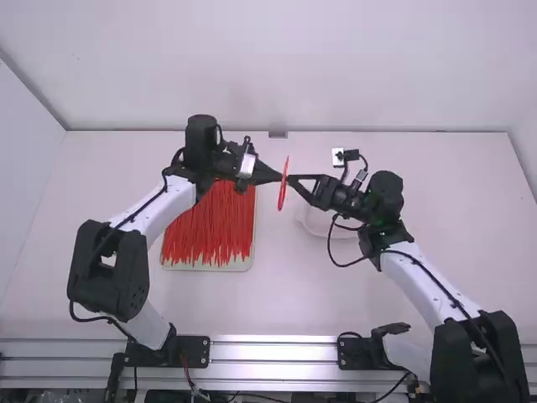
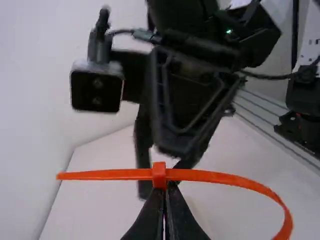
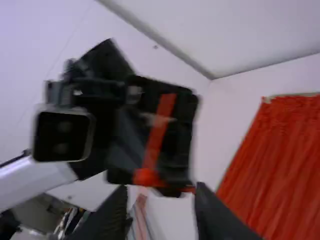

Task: Fasten the cable tie

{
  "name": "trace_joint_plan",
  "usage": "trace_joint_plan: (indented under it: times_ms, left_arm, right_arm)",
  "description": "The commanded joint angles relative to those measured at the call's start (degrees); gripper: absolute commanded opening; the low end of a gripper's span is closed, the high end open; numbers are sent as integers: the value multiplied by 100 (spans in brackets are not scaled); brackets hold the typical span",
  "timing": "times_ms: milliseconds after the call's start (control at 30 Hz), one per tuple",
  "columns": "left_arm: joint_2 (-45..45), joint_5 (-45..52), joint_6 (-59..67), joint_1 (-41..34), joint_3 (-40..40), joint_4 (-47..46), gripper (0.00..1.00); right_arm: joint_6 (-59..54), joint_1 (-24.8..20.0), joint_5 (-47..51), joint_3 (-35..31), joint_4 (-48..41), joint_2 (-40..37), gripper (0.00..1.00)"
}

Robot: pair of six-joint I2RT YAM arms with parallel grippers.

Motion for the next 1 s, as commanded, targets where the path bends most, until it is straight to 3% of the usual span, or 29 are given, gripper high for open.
trace_joint_plan:
  times_ms: [0,133,233,267,533,900,967]
  left_arm:
    - [-96,380,-267,-55,-4,4,2]
    - [-96,380,-374,-50,-2,2,2]
    - [-96,380,-391,-59,-4,-24,2]
    - [-96,380,-393,-42,-4,-46,2]
    - [-96,286,153,-111,-4,-745,2]
    - [-96,-385,466,-509,-4,-1180,2]
    - [-96,-601,463,-586,-4,-1185,2]
  right_arm:
    - [-52,-107,33,33,-79,57,61]
    - [474,-184,33,33,-94,57,77]
    - [632,-223,-68,33,-63,57,98]
    - [636,-223,-107,33,-57,57,99]
    - [638,-175,-210,33,-48,57,100]
    - [826,-136,101,35,-48,57,92]
    - [826,-136,98,35,-46,57,86]
